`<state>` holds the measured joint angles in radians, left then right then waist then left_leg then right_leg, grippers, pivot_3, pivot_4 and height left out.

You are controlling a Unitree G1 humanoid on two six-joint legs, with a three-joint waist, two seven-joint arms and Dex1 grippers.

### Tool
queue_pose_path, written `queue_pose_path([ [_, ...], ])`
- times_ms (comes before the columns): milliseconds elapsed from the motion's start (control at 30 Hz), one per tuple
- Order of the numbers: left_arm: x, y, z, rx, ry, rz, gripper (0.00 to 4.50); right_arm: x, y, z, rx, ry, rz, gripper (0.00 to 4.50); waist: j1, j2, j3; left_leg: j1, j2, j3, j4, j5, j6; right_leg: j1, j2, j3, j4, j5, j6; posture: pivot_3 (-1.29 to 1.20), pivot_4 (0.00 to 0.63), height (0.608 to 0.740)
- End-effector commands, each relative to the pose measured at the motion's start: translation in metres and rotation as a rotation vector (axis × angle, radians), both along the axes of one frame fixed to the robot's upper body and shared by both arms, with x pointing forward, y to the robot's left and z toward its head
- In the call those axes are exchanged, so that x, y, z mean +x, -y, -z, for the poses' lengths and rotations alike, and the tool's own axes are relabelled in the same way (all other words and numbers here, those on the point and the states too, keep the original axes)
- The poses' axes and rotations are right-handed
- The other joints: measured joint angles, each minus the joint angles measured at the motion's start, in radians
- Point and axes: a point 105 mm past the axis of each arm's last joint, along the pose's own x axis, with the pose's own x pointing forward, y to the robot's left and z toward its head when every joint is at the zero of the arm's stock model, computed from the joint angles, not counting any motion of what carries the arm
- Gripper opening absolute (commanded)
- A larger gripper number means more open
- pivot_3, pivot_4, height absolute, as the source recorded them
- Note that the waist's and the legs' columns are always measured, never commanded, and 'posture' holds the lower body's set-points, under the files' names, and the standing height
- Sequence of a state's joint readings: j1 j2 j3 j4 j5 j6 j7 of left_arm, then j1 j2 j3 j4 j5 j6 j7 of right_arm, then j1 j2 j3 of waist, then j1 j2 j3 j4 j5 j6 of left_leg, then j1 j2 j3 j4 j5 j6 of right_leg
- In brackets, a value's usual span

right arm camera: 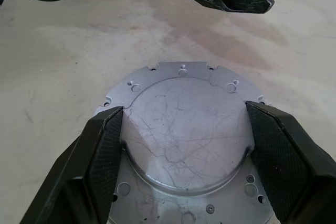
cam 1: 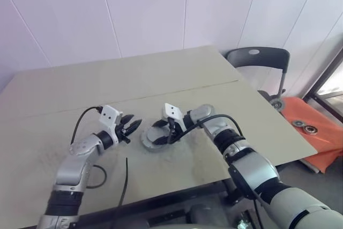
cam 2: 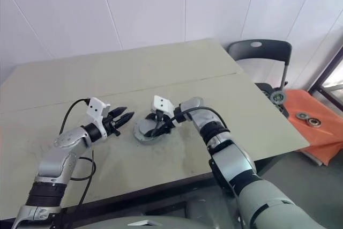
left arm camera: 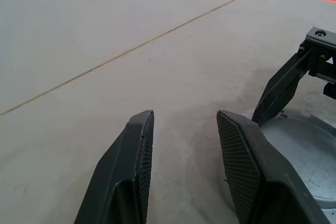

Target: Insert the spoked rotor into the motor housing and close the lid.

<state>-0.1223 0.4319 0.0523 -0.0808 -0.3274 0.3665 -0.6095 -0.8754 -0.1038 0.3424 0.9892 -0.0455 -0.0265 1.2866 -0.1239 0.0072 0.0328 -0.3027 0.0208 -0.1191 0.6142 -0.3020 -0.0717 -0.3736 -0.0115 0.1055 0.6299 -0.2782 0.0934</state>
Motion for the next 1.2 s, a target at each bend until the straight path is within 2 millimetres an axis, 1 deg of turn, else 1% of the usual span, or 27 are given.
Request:
queue_pose_path([
  [33, 0.001, -0.001, -0.017, 0.01, 0.053, 0.016, 1.99, -0.03, 0.039, 0.068, -0.293, -0.182, -0.016, 3.19, 0.0, 0.001, 0.0, 0.0, 0.0, 0.0, 0.0, 0.0, 0.0, 0.0, 0.0, 0.0, 0.0, 0.0, 0.0, 0.0, 0.0, 0.74],
  [100, 0.0, -0.001, -0.016, 0.013, 0.048, 0.024, 1.99, -0.029, 0.04, 0.068, -0.298, -0.184, -0.011, 3.19, 0.0, 0.001, 0.0, 0.0, 0.0, 0.0, 0.0, 0.0, 0.0, 0.0, 0.0, 0.0, 0.0, 0.0, 0.0, 0.0, 0.0, 0.74],
  [267, -0.008, 0.01, -0.015, 0.012, 0.01, 0.121, 1.99, -0.029, 0.042, 0.069, -0.307, -0.191, -0.001, 3.19, 0.0, 0.001, 0.0, 0.0, 0.0, 0.0, 0.0, 0.0, 0.0, 0.0, 0.0, 0.0, -0.001, 0.0, 0.0, 0.0, 0.0, 0.74],
  [500, -0.003, 0.031, -0.01, -0.005, -0.015, 0.196, 1.99, -0.028, 0.043, 0.069, -0.301, -0.192, 0.016, 3.19, 0.0, 0.001, 0.0, 0.0, 0.0, 0.0, 0.0, 0.0, 0.0, 0.0, 0.0, 0.0, -0.001, 0.0, 0.0, 0.0, 0.0, 0.74],
  [600, -0.002, 0.036, -0.01, -0.019, -0.018, 0.215, 1.44, -0.027, 0.043, 0.07, -0.302, -0.188, 0.022, 3.19, 0.0, 0.002, 0.0, 0.0, -0.001, 0.0, 0.0, 0.0, 0.0, 0.0, 0.0, 0.0, -0.001, 0.0, 0.0, 0.0, 0.0, 0.74],
  [733, 0.0, 0.035, -0.01, -0.03, -0.007, 0.207, 0.11, -0.026, 0.043, 0.07, -0.3, -0.183, 0.029, 3.19, 0.0, 0.002, 0.0, 0.0, -0.001, 0.0, 0.0, 0.0, 0.0, 0.0, 0.0, 0.0, -0.001, 0.0, 0.0, 0.0, 0.0, 0.74],
  [767, 0.0, 0.035, -0.009, -0.031, -0.016, 0.208, 0.03, -0.026, 0.043, 0.07, -0.3, -0.183, 0.03, 3.19, 0.0, 0.002, 0.0, 0.0, -0.001, -0.001, 0.0, 0.0, 0.0, 0.0, 0.0, 0.0, -0.001, 0.0, 0.0, 0.0, 0.0, 0.74],
  [900, -0.002, 0.036, -0.006, -0.026, -0.039, 0.211, 0.03, -0.026, 0.043, 0.07, -0.301, -0.183, 0.036, 3.19, 0.0, 0.002, 0.0, 0.0, -0.001, -0.001, 0.0, 0.0, 0.0, 0.0, 0.0, 0.0, -0.001, 0.0, 0.0, 0.0, 0.0, 0.74],
  [1067, -0.014, 0.047, 0.0, -0.049, -0.092, 0.291, 0.03, -0.025, 0.041, 0.07, -0.299, -0.18, 0.038, 3.19, 0.0, 0.002, 0.0, 0.0, -0.001, -0.001, 0.0, 0.0, 0.0, 0.0, 0.0, 0.0, -0.001, 0.0, 0.0, 0.0, 0.0, 0.74],
  [1200, -0.017, 0.057, 0.01, -0.035, -0.117, 0.337, 0.03, -0.025, 0.04, 0.07, -0.3, -0.176, 0.041, 3.19, -0.001, 0.002, 0.0, 0.0, -0.001, -0.001, 0.0, 0.0, 0.0, 0.0, 0.0, 0.0, -0.001, 0.0, 0.0, 0.0, 0.0, 0.74],
])
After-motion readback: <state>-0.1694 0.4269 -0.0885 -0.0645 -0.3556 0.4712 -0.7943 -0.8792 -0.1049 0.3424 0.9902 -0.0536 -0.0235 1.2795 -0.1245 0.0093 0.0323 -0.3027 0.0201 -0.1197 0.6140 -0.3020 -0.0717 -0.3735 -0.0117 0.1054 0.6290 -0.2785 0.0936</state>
